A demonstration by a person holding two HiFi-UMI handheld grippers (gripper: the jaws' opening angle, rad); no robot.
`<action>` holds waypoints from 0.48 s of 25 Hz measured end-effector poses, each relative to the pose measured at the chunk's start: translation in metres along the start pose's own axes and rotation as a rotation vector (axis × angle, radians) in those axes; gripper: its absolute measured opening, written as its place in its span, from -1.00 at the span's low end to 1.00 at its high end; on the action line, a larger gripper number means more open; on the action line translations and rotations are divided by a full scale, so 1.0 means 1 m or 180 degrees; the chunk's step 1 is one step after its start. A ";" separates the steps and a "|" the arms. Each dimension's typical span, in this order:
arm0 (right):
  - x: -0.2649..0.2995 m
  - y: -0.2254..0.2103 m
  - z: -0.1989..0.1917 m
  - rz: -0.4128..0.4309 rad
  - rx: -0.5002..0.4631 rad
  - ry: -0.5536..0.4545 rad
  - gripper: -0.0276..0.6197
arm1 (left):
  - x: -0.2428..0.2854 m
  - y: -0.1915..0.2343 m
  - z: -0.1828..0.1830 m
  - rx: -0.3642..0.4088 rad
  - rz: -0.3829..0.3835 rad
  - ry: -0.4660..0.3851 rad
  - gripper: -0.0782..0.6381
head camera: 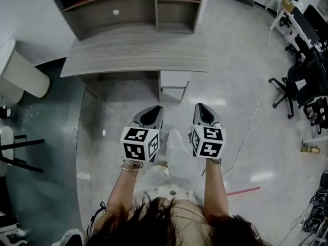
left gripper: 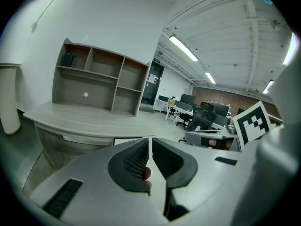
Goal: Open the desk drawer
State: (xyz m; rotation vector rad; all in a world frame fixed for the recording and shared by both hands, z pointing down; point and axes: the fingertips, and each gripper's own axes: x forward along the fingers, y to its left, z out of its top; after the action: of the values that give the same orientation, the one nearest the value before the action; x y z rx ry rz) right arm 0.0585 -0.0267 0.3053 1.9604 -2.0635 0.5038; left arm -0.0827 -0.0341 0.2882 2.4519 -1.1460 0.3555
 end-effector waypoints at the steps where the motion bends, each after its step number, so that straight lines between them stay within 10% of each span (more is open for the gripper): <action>1: 0.005 -0.002 0.000 0.0002 0.0003 0.0014 -0.84 | 0.004 0.002 0.001 0.0002 0.0009 0.0008 -0.70; 12: 0.050 -0.031 -0.011 -0.0013 0.0078 0.0188 -0.84 | 0.056 0.007 -0.001 0.0036 0.0017 0.0134 -0.70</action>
State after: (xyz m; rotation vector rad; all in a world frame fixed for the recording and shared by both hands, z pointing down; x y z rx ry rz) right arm 0.0852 -0.0690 0.3380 1.9390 -2.0265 0.5814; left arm -0.0534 -0.0753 0.3126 2.4397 -1.1365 0.4144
